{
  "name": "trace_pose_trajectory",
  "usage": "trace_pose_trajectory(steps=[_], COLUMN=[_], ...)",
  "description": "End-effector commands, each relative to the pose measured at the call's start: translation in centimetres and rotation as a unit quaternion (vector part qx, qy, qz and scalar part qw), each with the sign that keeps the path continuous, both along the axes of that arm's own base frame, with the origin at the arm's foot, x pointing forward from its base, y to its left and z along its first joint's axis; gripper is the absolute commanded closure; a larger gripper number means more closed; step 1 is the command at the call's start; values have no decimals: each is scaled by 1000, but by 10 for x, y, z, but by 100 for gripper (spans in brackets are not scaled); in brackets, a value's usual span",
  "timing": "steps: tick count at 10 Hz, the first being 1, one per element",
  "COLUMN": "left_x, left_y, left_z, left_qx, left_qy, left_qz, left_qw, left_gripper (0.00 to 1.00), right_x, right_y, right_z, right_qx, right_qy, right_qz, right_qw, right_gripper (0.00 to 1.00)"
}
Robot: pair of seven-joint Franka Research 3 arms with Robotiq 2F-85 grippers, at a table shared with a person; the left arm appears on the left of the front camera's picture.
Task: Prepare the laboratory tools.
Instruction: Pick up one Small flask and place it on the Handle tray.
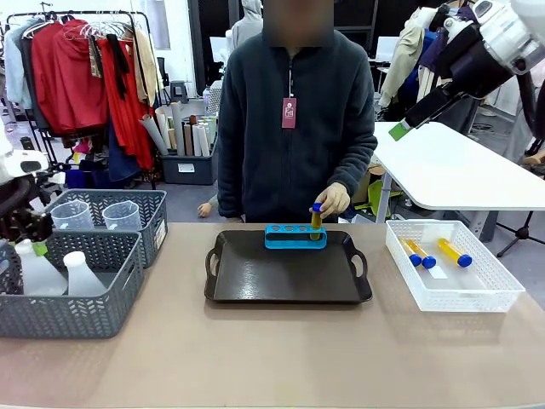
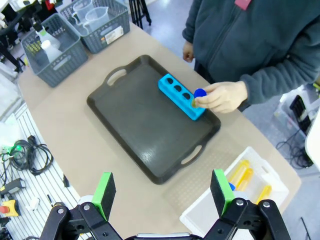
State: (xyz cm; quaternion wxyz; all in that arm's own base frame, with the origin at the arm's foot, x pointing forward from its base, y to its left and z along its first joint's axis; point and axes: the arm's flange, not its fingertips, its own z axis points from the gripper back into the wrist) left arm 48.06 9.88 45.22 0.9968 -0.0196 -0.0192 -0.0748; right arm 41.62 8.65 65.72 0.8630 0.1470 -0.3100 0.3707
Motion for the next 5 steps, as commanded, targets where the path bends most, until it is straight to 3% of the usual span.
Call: trace_pose_trajectory(steps=[1, 5], left_x=[-10, -34], left_y=[-13, -48], left_z=[48, 153], left_qx=[-10, 22], left_qy=[9, -21], left_qz=[1, -16], left_qw=[1000, 999], left_gripper=[100, 100], right_x=[-1, -1], right_y=[-1, -1], right_z=[0, 0], right_qx=[1, 1], right_qy=[0, 0], right_qz=[0, 0], right_qw=[1000, 1000], right_gripper=[0, 0])
